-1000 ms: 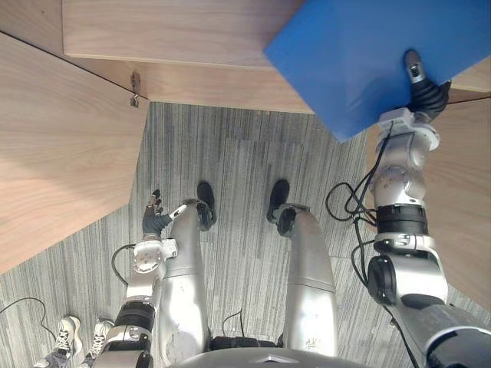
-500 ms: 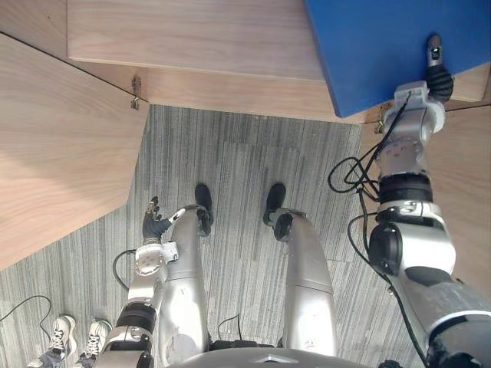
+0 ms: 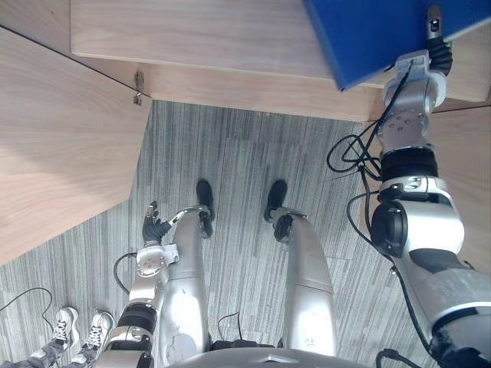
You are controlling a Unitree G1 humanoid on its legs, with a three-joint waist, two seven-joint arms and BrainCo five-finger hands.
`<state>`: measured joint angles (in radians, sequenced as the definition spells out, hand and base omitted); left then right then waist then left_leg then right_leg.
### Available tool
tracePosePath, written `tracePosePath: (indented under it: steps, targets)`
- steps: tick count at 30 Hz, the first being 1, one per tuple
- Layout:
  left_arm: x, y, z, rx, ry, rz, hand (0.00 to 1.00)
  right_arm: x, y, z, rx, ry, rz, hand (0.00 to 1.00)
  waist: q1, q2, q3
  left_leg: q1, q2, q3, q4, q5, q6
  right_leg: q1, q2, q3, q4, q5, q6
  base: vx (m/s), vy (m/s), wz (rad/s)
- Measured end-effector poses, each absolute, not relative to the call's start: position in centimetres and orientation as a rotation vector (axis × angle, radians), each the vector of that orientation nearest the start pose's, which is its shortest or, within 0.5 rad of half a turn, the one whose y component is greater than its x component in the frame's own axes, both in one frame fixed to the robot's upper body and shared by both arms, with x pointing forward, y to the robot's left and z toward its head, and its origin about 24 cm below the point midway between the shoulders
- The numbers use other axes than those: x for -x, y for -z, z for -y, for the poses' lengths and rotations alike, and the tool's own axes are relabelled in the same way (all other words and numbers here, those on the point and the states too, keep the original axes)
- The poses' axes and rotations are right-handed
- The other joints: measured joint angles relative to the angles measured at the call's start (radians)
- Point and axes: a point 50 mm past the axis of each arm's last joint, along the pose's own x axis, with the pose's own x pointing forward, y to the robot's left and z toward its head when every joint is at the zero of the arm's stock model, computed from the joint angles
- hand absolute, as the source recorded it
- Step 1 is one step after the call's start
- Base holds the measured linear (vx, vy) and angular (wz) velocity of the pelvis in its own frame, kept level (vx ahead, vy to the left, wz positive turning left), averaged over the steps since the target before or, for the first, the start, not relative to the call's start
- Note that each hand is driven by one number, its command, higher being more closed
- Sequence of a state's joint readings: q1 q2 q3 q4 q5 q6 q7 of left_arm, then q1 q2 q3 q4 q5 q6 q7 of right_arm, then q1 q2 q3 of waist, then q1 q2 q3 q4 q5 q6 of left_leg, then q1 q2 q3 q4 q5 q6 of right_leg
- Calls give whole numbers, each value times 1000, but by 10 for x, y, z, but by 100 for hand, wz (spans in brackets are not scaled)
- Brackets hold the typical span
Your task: Walk over to the cabinet, pick up the folder, carry it to the office cabinet, place the folder inside the office cabinet, then close the office cabinet door
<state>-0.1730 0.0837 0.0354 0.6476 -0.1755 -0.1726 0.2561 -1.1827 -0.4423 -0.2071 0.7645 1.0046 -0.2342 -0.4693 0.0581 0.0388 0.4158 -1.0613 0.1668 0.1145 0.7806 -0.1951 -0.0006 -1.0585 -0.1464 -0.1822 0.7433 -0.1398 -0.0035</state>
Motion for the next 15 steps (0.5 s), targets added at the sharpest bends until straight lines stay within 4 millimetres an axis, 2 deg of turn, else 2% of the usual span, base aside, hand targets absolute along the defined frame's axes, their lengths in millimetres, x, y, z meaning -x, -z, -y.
tracePosePath:
  steps: [7, 15]
  targets:
    - [-260, 45, -175, 48, -284, -323, 0, -389, -300, 251, -949, 438, 533, 0, 3, 4, -26, 18, -1, 23, -31, 11, 8, 18, 0, 7, -38, 24, 7, 1, 3, -3]
    - [-259, 48, -163, 95, -278, -338, 0, -396, -289, 240, -925, 438, 477, 0, -1, 9, -47, 33, -1, 23, -36, 12, 7, 34, 1, 5, -50, 25, 6, 0, 0, 0]
